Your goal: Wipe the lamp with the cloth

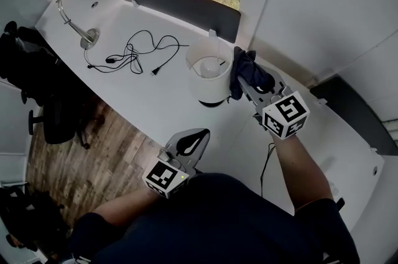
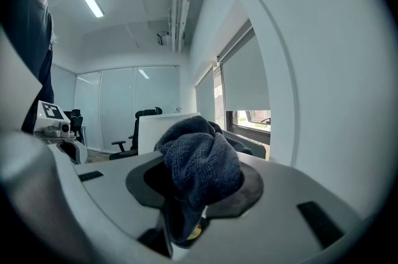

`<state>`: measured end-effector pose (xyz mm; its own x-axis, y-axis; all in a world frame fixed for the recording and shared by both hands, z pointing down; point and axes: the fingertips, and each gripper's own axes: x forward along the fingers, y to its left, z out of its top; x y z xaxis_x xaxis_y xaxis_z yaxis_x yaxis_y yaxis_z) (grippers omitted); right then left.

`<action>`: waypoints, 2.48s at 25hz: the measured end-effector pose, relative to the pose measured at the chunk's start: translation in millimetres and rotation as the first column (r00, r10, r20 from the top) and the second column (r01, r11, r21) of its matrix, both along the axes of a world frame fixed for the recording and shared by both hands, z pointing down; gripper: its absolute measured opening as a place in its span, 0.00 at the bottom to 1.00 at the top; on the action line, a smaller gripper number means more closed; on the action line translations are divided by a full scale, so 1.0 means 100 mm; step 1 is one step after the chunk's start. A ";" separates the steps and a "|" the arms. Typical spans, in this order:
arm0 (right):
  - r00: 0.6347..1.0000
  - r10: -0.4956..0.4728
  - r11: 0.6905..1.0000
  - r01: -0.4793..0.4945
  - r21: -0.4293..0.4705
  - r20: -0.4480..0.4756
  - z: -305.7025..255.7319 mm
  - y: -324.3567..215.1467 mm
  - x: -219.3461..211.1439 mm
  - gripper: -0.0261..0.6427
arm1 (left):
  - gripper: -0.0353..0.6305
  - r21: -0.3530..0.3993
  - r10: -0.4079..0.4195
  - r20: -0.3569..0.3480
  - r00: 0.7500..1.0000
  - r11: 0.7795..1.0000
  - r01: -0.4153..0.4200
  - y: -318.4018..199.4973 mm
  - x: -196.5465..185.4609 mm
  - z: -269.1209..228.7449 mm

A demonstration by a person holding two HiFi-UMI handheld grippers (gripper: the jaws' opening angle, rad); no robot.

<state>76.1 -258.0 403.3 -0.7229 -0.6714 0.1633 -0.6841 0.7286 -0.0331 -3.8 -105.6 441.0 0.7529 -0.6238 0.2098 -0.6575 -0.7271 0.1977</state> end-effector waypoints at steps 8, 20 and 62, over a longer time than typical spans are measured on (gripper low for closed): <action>1.000 -0.006 0.998 0.004 0.068 0.027 -0.34 -0.10 -0.04 0.23 | 0.06 0.009 0.012 0.013 1.000 1.000 -0.012 -0.02 -0.02 -0.02; 1.000 -0.007 0.999 0.006 0.045 0.018 -0.05 -0.46 0.02 0.23 | 0.06 -0.013 -0.011 0.035 0.999 1.000 0.011 -0.13 -0.01 0.08; 0.986 -0.137 0.991 0.136 0.021 0.100 -0.45 -0.86 -0.26 0.23 | 0.06 -0.011 -0.077 -0.011 0.997 0.997 0.077 -0.13 -0.28 0.09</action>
<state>50.6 -344.0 357.9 -0.8201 -0.5671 0.0763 -0.5720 0.8157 -0.0862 -31.9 -119.0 450.1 0.7051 -0.6777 0.2086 -0.7091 -0.6721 0.2132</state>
